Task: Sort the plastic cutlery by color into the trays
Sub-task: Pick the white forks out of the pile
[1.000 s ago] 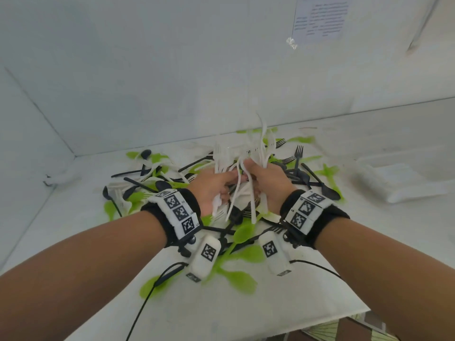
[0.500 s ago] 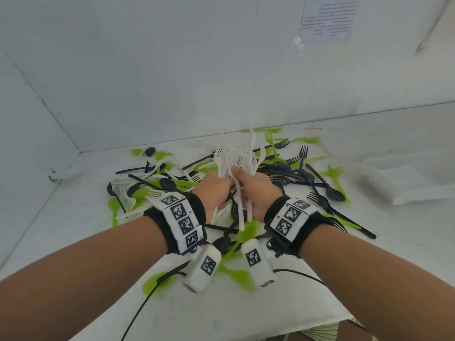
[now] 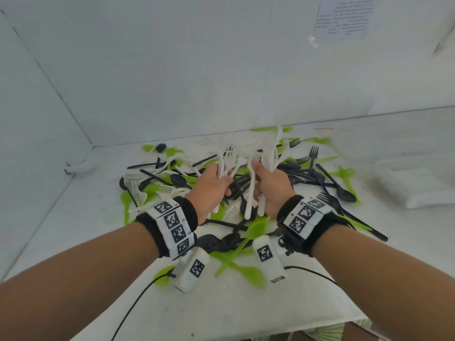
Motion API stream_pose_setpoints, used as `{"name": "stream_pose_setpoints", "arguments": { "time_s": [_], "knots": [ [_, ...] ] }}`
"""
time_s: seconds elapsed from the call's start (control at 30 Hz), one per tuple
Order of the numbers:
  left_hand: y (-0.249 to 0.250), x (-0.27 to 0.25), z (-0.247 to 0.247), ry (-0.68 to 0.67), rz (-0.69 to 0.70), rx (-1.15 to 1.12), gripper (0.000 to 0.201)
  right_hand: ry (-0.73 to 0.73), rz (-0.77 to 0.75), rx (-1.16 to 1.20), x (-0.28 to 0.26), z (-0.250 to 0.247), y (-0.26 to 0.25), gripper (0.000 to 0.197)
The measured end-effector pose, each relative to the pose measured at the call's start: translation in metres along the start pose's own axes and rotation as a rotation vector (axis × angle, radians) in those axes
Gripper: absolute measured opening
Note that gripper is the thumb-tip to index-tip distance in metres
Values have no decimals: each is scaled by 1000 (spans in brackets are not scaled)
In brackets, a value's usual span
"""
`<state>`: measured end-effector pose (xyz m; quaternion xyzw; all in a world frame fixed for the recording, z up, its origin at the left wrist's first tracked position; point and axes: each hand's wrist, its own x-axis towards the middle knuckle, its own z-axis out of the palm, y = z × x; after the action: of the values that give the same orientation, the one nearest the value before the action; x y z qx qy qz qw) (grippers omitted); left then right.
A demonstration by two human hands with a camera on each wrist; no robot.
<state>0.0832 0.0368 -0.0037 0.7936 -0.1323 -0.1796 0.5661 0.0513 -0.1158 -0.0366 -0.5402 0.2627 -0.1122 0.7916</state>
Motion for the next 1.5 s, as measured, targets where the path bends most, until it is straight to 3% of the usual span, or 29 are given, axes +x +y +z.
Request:
{"name": "stream_pose_setpoints", "arguments": {
  "time_s": [0.13,0.27,0.37,0.57,0.7,0.8,0.9,1.03,1.2,1.3,1.4,1.5],
  "knots": [
    [3,-10,5,-87,25,-85,18,-58,52,111,-8,18,-5,23],
    [-1,-15,-2,-50,-38,-183,17,75,14,-18,5,-1,-12,26],
    [-5,-17,-13,-31,-76,-204,16,133,33,40,15,-27,-23,21],
    [2,-17,-5,-108,-63,-295,19,-191,128,53,-17,3,-15,31],
    [4,-16,-5,-196,-1,-324,21,-250,92,169,-30,16,-17,24],
    [1,-13,-10,-188,-22,-265,21,-114,88,170,-15,5,-19,25],
    [-6,-7,-13,-74,-73,-125,22,62,81,192,0,-5,-22,31],
    [-3,-2,-10,-25,-128,-1,22,-36,55,29,-13,0,-21,35],
    [-7,0,-4,-27,89,126,31,-111,3,56,-31,30,-13,29],
    [-8,-1,-1,-45,135,89,38,-94,-20,39,-30,37,-7,26],
    [-9,-1,2,-51,119,43,31,-50,-31,19,-26,31,-7,21],
    [-10,0,1,-33,6,-38,22,36,-15,-31,-16,14,-8,21]
  ]
}}
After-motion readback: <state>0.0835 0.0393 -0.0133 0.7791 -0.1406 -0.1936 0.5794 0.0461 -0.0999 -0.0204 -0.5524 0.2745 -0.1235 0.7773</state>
